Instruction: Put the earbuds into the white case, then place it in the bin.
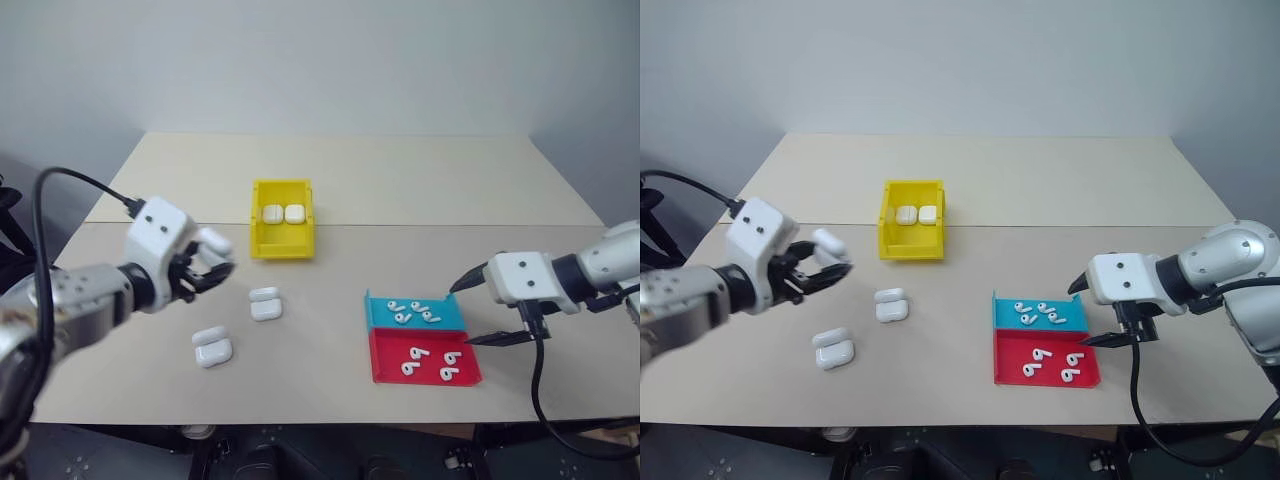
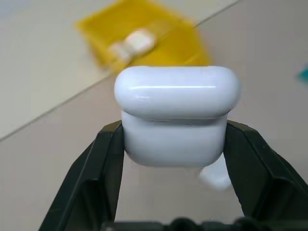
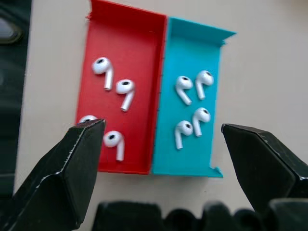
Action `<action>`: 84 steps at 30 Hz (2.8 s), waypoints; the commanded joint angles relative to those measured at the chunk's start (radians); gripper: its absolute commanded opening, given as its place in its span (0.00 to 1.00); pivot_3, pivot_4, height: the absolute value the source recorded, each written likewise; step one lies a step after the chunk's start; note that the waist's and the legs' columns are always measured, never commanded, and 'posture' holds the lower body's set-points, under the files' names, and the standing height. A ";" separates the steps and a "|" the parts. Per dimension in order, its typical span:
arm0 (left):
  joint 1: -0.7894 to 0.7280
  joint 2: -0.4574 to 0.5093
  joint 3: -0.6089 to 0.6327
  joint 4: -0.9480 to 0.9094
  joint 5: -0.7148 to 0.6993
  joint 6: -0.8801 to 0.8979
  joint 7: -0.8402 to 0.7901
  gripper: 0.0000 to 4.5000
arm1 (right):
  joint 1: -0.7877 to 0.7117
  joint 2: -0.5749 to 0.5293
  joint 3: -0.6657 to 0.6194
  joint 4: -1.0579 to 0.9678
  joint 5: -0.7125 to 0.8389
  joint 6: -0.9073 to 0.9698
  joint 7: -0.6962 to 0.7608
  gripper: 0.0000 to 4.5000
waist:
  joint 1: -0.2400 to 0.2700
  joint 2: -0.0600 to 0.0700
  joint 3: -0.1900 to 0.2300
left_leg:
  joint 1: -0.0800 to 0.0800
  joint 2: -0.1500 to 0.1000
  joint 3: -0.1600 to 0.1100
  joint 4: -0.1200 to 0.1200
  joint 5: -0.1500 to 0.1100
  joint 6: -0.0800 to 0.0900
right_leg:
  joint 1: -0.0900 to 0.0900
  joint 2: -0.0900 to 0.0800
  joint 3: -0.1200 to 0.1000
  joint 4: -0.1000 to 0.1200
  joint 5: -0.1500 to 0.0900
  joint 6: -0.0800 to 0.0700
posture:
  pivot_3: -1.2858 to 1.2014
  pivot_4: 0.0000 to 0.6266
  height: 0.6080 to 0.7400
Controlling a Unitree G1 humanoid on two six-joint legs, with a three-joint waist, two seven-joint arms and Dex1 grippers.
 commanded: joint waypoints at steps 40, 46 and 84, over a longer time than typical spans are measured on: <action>0.362 -0.476 -0.205 0.214 0.333 -1.065 -0.720 0.62 | -0.131 0.177 0.475 -0.297 -0.370 0.329 -0.124 0.63 | -0.004 0.001 -0.002 | -0.001 0.000 -0.003 0.007 -0.007 0.012 | 0.001 0.000 -0.001 0.003 0.000 0.001 | 0.52 0.24 1.00; 0.375 -0.473 -0.207 0.199 0.342 -1.054 -0.700 0.62 | -0.127 0.191 0.478 -0.286 -0.389 0.317 -0.108 0.63 | -0.005 0.001 -0.002 | -0.001 0.000 -0.003 0.007 -0.007 0.012 | 0.001 0.000 -0.001 0.003 0.000 0.001 | 0.52 0.24 1.00; 0.403 -0.441 -0.213 0.162 0.368 -1.003 -0.659 0.62 | -0.072 0.234 0.484 -0.226 -0.503 0.210 -0.082 0.22 | -0.005 0.001 -0.002 | 0.000 0.000 -0.004 0.007 -0.007 0.012 | 0.002 0.000 -0.002 0.003 0.000 0.001 | 0.52 0.24 1.00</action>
